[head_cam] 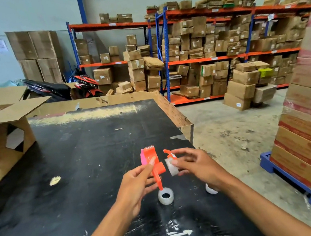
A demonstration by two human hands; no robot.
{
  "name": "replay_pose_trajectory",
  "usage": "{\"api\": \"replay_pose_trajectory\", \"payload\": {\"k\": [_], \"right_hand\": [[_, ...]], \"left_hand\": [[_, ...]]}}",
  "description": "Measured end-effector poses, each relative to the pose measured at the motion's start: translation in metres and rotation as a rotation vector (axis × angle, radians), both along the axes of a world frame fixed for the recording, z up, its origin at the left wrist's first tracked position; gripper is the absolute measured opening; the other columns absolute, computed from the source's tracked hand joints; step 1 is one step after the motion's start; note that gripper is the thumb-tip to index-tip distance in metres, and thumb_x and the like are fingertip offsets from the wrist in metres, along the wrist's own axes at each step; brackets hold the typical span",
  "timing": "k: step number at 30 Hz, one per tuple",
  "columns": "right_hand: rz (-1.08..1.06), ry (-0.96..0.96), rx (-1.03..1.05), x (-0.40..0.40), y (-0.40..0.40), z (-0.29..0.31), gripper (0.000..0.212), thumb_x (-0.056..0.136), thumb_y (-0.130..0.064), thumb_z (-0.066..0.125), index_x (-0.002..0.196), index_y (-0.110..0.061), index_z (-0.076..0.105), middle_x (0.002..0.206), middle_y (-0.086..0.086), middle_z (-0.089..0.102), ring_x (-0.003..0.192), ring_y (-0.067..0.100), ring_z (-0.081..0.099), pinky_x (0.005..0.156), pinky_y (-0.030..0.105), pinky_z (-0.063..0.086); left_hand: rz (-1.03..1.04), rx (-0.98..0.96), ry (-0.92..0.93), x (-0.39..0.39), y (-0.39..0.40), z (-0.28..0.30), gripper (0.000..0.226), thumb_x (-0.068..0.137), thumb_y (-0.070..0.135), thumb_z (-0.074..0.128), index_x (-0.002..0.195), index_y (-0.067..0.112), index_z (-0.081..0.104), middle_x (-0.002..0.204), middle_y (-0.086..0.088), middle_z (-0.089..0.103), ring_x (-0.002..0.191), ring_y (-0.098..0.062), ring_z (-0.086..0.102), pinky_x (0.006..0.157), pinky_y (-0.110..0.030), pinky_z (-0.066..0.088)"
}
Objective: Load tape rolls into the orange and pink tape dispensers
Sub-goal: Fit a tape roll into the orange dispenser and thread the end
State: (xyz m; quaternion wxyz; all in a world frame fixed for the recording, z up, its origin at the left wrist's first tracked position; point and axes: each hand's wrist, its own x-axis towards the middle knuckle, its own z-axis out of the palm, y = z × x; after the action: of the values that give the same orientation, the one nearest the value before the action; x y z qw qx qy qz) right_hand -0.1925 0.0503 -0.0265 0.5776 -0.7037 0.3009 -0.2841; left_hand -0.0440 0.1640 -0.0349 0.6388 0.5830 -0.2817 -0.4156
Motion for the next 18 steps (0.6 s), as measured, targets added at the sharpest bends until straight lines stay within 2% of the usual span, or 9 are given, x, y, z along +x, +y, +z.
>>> {"api": "replay_pose_trajectory", "payload": {"k": [2,5,8,10,13,15,18], "right_hand": [[0.071,-0.107,0.064,0.005,0.009,0.008,0.037,0.085,-0.011,0.068,0.121,-0.010,0.061,0.107,0.021,0.070,0.092,0.020,0.070,0.077,0.028,0.060],[0.145,-0.144,0.058,0.012,0.016,0.012,0.041,0.082,-0.007,0.069,0.122,-0.010,0.060,0.101,0.011,0.068,0.090,0.014,0.069,0.078,0.024,0.059],[0.148,-0.151,0.008,0.012,0.015,0.012,0.048,0.079,-0.005,0.072,0.124,-0.014,0.058,0.109,0.016,0.068,0.095,0.017,0.067,0.082,0.026,0.058],[0.151,-0.157,-0.008,0.010,0.013,0.010,0.054,0.077,-0.008,0.075,0.126,-0.016,0.055,0.112,0.017,0.068,0.097,0.020,0.066,0.086,0.029,0.057],[0.159,-0.177,0.012,0.013,0.012,0.005,0.062,0.071,-0.013,0.076,0.128,-0.016,0.053,0.107,0.012,0.068,0.095,0.020,0.067,0.083,0.028,0.056],[0.144,-0.189,0.005,0.015,0.008,0.005,0.063,0.070,-0.015,0.076,0.128,-0.017,0.052,0.106,0.010,0.069,0.094,0.019,0.068,0.081,0.027,0.056],[0.141,-0.156,-0.046,0.016,-0.002,0.011,0.054,0.075,-0.013,0.077,0.125,-0.019,0.055,0.104,0.005,0.073,0.098,0.016,0.069,0.085,0.026,0.055]], "left_hand": [[0.002,-0.010,-0.004,0.002,0.004,0.000,0.031,0.087,0.034,0.061,0.096,0.007,0.072,0.100,-0.018,0.075,0.086,-0.023,0.071,0.071,-0.028,0.056],[0.017,-0.025,0.005,0.003,0.008,0.000,0.028,0.087,0.035,0.060,0.091,0.010,0.072,0.090,-0.010,0.077,0.083,-0.019,0.070,0.066,-0.025,0.053],[0.037,-0.045,0.002,0.003,0.007,0.003,0.031,0.084,0.039,0.061,0.090,0.011,0.073,0.086,-0.006,0.077,0.078,-0.016,0.070,0.066,-0.025,0.051],[0.025,-0.055,-0.010,0.000,0.004,0.005,0.033,0.084,0.041,0.061,0.091,0.012,0.074,0.086,-0.006,0.077,0.076,-0.013,0.071,0.066,-0.025,0.051],[-0.002,-0.066,0.012,-0.008,-0.002,0.004,0.037,0.086,0.042,0.059,0.095,0.009,0.075,0.092,-0.013,0.078,0.082,-0.017,0.071,0.071,-0.027,0.051],[0.001,-0.076,0.037,-0.010,-0.007,0.005,0.040,0.086,0.043,0.058,0.096,0.009,0.075,0.094,-0.015,0.077,0.082,-0.019,0.069,0.072,-0.029,0.051],[-0.006,-0.092,0.065,-0.007,-0.016,0.007,0.039,0.086,0.044,0.056,0.093,0.012,0.076,0.082,-0.006,0.078,0.075,-0.012,0.069,0.070,-0.027,0.050]]}}
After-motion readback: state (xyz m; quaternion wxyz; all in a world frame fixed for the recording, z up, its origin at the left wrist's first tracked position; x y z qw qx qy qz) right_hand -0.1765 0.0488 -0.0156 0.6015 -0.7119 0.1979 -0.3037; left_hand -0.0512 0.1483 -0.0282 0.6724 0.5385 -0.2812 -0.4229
